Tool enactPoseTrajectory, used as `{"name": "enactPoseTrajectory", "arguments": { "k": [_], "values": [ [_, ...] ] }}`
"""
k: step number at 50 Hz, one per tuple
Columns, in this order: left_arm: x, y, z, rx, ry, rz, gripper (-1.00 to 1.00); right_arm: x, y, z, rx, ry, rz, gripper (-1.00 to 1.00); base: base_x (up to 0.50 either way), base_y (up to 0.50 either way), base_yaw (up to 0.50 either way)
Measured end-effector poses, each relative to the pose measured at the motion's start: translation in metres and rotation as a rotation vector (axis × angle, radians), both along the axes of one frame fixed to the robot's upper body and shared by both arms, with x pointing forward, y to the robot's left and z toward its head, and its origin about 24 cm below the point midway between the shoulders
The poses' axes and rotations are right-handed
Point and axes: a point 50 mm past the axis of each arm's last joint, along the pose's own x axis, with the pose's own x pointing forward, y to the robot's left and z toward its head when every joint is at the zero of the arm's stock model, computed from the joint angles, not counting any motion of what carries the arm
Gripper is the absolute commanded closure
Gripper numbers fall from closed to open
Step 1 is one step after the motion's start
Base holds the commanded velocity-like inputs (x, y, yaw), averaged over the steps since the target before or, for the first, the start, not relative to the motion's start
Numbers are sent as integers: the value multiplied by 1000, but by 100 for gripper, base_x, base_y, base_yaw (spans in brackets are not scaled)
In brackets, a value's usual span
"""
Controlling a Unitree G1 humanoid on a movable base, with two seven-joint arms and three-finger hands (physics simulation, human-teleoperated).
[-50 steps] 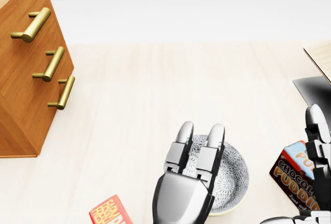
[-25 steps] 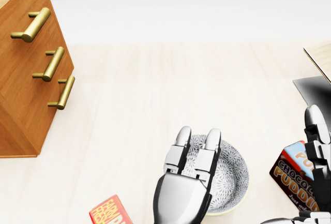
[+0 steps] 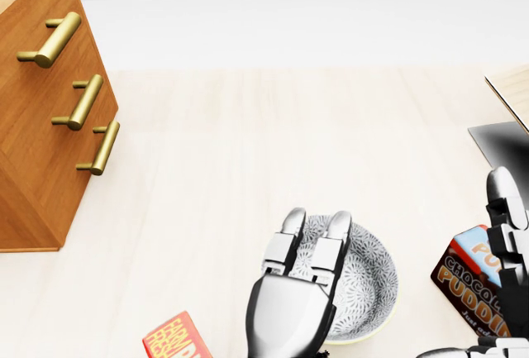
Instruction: Close the top drawer of the cabinet and put the bowl on top of it.
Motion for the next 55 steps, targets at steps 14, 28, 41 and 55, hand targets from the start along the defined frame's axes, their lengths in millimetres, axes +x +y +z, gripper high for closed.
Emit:
{"name": "enactPoseTrajectory", "arguments": {
  "k": [14, 28, 41, 55],
  "values": [
    [-2, -1, -4, 21, 12, -7, 100, 0, 0, 0, 1, 0, 0, -100, 0, 0, 0],
    [-4, 0, -6, 19, 33, -14, 100, 1, 0, 0, 2, 0, 1, -100, 0, 0, 0],
    [-1, 4, -1, -24, 51, -2, 100, 1, 1, -1, 1, 2, 4, -100, 0, 0, 0],
    [-1, 10, 14, -47, 35, -10, 100, 1, 2, -1, -1, 7, 7, -100, 0, 0, 0]
  ]
}}
